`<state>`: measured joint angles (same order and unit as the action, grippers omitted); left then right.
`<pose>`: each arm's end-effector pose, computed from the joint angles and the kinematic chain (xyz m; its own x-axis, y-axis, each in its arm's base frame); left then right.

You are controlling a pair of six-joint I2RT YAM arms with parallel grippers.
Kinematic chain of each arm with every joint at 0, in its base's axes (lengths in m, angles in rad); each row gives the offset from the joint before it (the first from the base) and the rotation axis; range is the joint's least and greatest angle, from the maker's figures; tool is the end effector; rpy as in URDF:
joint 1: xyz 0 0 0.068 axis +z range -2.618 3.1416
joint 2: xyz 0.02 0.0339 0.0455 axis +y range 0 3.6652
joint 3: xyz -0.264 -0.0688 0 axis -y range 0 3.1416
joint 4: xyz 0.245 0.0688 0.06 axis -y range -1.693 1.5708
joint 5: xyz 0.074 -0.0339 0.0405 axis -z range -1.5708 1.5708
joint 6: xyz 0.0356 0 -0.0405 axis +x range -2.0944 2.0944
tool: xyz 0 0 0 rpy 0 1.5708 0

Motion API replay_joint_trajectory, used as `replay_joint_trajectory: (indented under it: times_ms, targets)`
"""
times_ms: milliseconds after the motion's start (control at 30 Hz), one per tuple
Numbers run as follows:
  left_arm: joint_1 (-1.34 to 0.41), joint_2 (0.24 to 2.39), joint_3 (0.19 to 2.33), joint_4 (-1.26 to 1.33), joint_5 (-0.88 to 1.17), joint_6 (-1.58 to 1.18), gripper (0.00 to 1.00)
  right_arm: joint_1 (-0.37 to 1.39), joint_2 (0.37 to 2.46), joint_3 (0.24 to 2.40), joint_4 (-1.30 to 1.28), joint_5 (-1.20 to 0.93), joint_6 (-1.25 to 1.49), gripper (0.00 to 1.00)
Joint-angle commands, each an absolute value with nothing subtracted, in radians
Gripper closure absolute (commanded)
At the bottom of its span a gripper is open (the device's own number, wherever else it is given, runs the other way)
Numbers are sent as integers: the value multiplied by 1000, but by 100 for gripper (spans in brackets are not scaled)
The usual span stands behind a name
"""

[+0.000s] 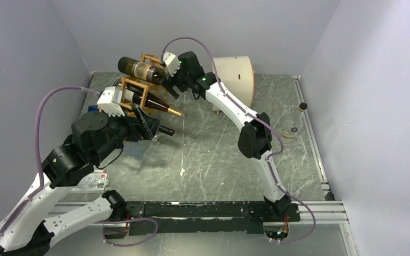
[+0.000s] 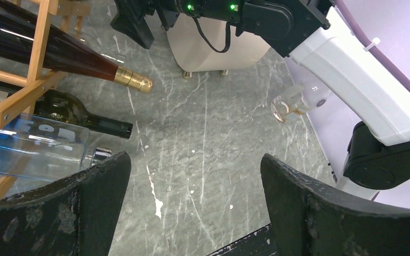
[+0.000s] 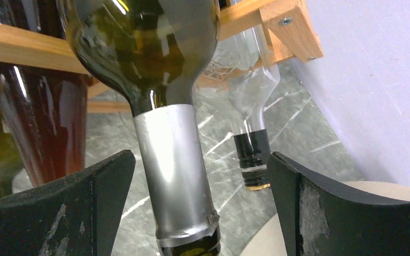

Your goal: Take the wine bottle off the wine rack

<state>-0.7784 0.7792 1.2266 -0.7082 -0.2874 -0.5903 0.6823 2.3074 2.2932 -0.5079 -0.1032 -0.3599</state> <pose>0.1008 -0.0852 0.4312 -0.4188 -0.3367 -0.8434 0.2952 0.8278 -0.4771 0.4153 0.3421 0.3110 -0.1170 -0.5464 -0.8293 -0.7882 0.5591 -0.2572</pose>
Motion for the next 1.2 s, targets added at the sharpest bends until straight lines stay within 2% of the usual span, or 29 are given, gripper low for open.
replay_joint_trajectory:
  times_ms: [0, 267, 433, 533, 600, 667, 1000, 1067, 1167]
  targets:
    - [-778, 767, 1230, -699, -306, -574, 5, 699, 2306, 2325, -564, -60, -461, 0]
    - [-778, 764, 1232, -702, -305, -569, 5, 762, 2373, 2409, -564, 13, -530, 2]
    - [-778, 748, 1237, -721, -318, -573, 5, 781, 2431, 2475, -572, 82, -565, 12]
    - [-778, 738, 1234, -724, -325, -573, 5, 794, 2444, 2473, -549, 123, -592, 27]
    - [-778, 738, 1233, -723, -323, -573, 5, 801, 2453, 2481, -547, 140, -606, 32]
    - [-778, 742, 1233, -721, -321, -572, 5, 805, 2456, 2485, -541, 156, -618, 40]
    - [-778, 734, 1235, -721, -322, -577, 5, 808, 2363, 2426, -497, 77, -539, 93]
    - [-778, 732, 1235, -723, -322, -581, 5, 804, 2325, 2395, -483, 37, -494, 100]
    - [-777, 727, 1232, -723, -320, -586, 5, 789, 2256, 2338, -457, -72, -376, 100]
